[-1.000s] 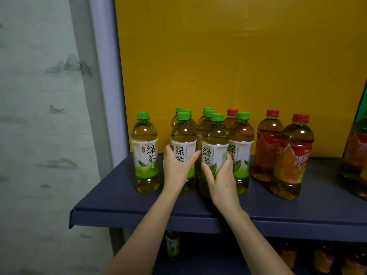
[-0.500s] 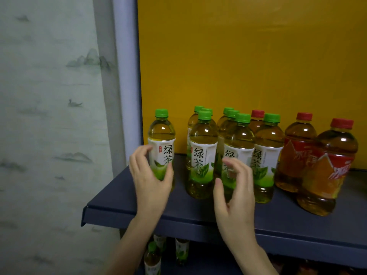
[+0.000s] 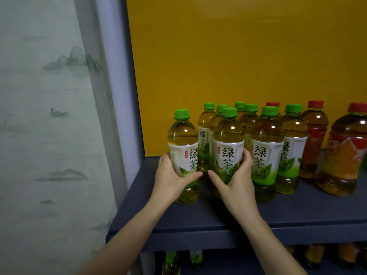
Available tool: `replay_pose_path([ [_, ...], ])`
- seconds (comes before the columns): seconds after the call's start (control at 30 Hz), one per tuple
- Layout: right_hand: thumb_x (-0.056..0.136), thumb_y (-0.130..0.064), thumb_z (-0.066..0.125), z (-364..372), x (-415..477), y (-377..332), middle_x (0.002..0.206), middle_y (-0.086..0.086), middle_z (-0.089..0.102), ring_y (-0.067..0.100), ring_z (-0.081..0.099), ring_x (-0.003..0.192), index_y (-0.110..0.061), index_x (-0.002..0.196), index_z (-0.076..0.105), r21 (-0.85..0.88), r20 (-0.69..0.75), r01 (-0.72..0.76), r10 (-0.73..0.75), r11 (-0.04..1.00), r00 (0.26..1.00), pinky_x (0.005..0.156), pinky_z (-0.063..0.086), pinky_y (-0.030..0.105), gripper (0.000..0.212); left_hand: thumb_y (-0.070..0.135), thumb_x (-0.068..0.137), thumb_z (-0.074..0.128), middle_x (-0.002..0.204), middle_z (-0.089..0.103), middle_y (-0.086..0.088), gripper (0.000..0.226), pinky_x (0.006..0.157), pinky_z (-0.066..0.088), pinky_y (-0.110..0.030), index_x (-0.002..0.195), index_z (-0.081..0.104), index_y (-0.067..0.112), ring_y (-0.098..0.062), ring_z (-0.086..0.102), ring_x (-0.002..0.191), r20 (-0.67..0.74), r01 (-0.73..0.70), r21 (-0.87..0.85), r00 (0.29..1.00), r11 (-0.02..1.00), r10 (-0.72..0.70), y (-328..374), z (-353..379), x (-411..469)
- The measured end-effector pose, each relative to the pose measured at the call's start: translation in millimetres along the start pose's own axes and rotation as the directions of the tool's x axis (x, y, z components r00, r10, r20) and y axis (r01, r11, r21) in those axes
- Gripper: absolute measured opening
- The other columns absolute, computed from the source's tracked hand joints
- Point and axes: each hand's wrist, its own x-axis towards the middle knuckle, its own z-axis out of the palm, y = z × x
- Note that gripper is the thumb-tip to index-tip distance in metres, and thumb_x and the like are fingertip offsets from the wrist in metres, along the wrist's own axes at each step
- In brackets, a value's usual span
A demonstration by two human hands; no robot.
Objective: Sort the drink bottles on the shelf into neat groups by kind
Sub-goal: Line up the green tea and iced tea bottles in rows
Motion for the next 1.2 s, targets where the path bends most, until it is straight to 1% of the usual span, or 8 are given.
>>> replay_pose_path([
  [0.1,0.078,-0.028,0.071,4,1,-1,0.141,0.010,0.038,0.025,0.040,0.129,-0.011,0.143,0.011,-0.098,-0.019,-0.039,0.037,0.994,0.999,0.101,0.041,0.046,0.089,0.033,0.054,0.088,0.118,0.056,0.005,0.078,0.094,0.048,-0.034,0.119,0.043,0.027,-0.012,0.053,0.112,0.082,-0.007,-0.060,0.997,0.998,0.012,-3,-13,2],
  [0.17,0.079,-0.027,0.070,3,1,-1,0.138,0.008,0.041,0.024,0.042,0.127,-0.011,0.142,0.016,-0.119,-0.019,-0.032,0.030,0.992,0.999,0.100,0.042,0.045,0.084,0.027,0.056,0.087,0.117,0.056,0.006,0.077,0.091,0.048,-0.031,0.118,0.041,0.024,-0.012,0.053,0.110,0.109,-0.007,-0.084,0.994,0.996,0.017,-6,-23,2],
  [0.3,0.079,-0.027,0.071,1,-2,-9,0.122,-0.007,0.047,0.007,0.046,0.112,-0.018,0.135,0.024,-0.060,0.081,0.025,-0.020,0.998,0.997,0.088,0.041,0.023,0.074,0.028,0.054,0.087,0.119,0.057,0.005,0.080,0.094,0.050,-0.038,0.119,0.040,0.024,-0.014,0.055,0.112,0.128,0.005,-0.102,0.992,0.995,0.008,-19,-42,8],
  [0.4,0.077,-0.029,0.072,10,-1,-16,0.118,-0.013,0.045,0.001,0.044,0.108,-0.021,0.132,0.026,-0.027,0.165,0.043,-0.038,0.999,0.986,0.087,0.038,0.019,0.072,0.026,0.053,0.088,0.119,0.060,0.002,0.078,0.094,0.050,-0.043,0.117,0.045,0.020,-0.016,0.057,0.110,0.113,0.021,-0.103,0.994,0.994,-0.009,-27,-52,17],
  [0.6,0.075,-0.029,0.074,46,19,-17,0.127,-0.004,0.048,0.009,0.045,0.119,-0.016,0.133,0.027,-0.006,0.245,0.066,-0.063,0.998,0.967,0.095,0.039,0.025,0.076,0.020,0.059,0.086,0.118,0.059,0.003,0.070,0.096,0.049,-0.042,0.117,0.046,0.021,-0.017,0.057,0.111,0.132,0.042,-0.076,0.991,0.996,-0.031,-40,-65,39],
  [0.8,0.076,-0.027,0.074,75,49,-14,0.136,-0.001,0.042,0.017,0.041,0.127,-0.016,0.138,0.019,-0.002,0.301,0.028,-0.026,1.000,0.953,0.104,0.038,0.041,0.083,0.021,0.063,0.084,0.124,0.058,-0.002,0.069,0.098,0.047,-0.042,0.120,0.045,0.020,-0.017,0.055,0.115,0.124,0.009,-0.043,0.992,0.999,-0.004,-54,-62,59],
  [1.0,0.077,-0.025,0.073,91,63,-5,0.135,0.001,0.045,0.018,0.044,0.125,-0.015,0.136,0.022,0.025,0.331,-0.015,0.006,1.000,0.943,0.102,0.040,0.036,0.078,0.024,0.065,0.083,0.120,0.060,-0.003,0.062,0.094,0.050,-0.042,0.115,0.047,0.019,-0.016,0.057,0.110,0.089,-0.025,-0.014,0.996,1.000,0.026,-63,-52,70],
  [1.2,0.078,-0.025,0.072,96,64,0,0.134,0.002,0.045,0.016,0.044,0.124,-0.014,0.136,0.024,0.050,0.321,-0.008,-0.009,0.999,0.947,0.101,0.040,0.033,0.076,0.028,0.067,0.081,0.123,0.059,-0.003,0.064,0.093,0.050,-0.037,0.119,0.045,0.015,-0.016,0.056,0.111,0.096,-0.050,0.058,0.994,0.997,0.044,-63,-48,74],
])
